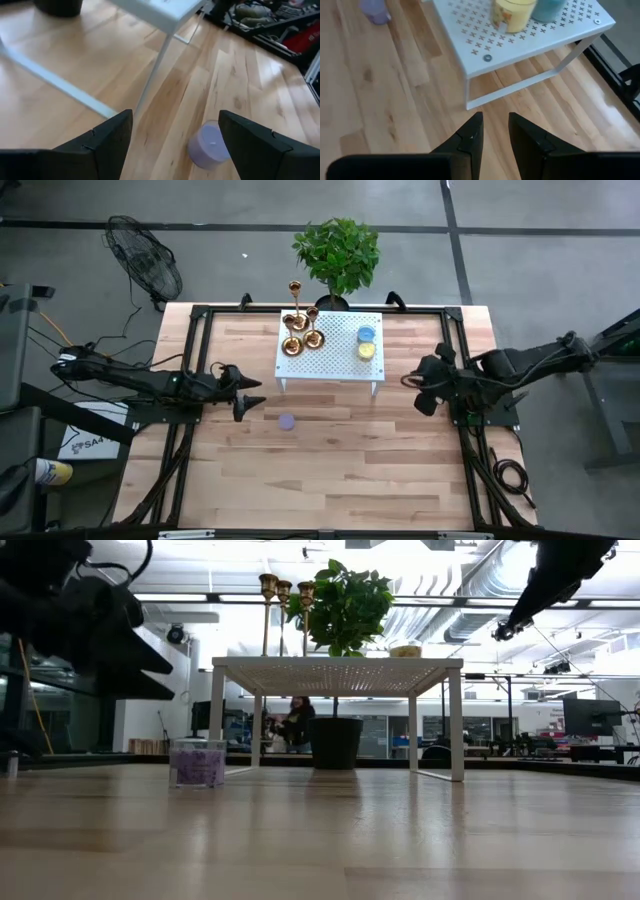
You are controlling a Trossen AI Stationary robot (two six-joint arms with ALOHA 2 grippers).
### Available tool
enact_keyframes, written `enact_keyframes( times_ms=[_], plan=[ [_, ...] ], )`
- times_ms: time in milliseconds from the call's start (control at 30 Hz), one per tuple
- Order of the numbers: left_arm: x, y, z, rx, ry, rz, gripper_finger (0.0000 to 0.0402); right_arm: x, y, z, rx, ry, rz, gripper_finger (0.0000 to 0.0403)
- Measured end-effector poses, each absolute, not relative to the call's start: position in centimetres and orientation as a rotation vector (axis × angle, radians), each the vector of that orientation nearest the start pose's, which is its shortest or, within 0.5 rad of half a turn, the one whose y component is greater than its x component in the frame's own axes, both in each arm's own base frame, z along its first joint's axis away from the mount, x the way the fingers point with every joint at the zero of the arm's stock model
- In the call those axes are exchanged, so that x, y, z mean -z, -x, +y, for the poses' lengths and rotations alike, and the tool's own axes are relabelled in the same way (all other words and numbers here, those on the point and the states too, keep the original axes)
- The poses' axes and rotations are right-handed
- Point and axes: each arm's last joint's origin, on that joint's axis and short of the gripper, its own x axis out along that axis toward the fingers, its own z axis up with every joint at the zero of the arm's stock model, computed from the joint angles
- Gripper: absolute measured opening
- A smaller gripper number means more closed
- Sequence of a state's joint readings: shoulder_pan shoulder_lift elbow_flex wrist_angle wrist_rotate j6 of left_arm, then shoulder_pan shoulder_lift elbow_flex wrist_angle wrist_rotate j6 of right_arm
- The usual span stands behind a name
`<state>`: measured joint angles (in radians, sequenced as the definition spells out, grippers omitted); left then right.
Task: Pick & Place candle stick holders
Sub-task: Put the violet scented candle on the shelf
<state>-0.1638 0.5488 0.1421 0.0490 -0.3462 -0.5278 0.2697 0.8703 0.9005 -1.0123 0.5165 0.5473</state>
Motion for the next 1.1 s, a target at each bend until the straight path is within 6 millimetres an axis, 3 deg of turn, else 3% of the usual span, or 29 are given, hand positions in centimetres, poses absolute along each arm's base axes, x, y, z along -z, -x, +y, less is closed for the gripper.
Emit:
enact_keyframes(
  times_ms=[133, 367, 567, 867, 1100],
  plan=[
    [-16.3, -13.6, -1.3, -0.297, 0.513, 0.332, 0.0291, -29.2, -14.2, 3.4, 0.467, -0.156, 0.774, 0.0087],
    [-18.3, -15.3, -1.6, -0.39, 0.598, 0.517, 0.0291, -25.1, -14.0, 4.4, 0.472, -0.16, 0.794, 0.0087],
    [-20.0, -17.2, -1.9, -0.552, 0.787, 0.661, 0.0291, -22.4, -14.1, 5.0, 0.441, -0.176, 0.787, 0.0087],
    [-21.3, -21.9, -3.0, -0.607, 0.922, 0.805, 0.0291, -21.9, -13.9, 5.5, 0.389, -0.155, 0.805, 0.0087],
    [-20.8, -24.4, -3.6, -0.721, 0.984, 0.974, 0.0291, -21.9, -13.6, 6.0, 0.334, -0.101, 0.818, 0.0087]
  ],
)
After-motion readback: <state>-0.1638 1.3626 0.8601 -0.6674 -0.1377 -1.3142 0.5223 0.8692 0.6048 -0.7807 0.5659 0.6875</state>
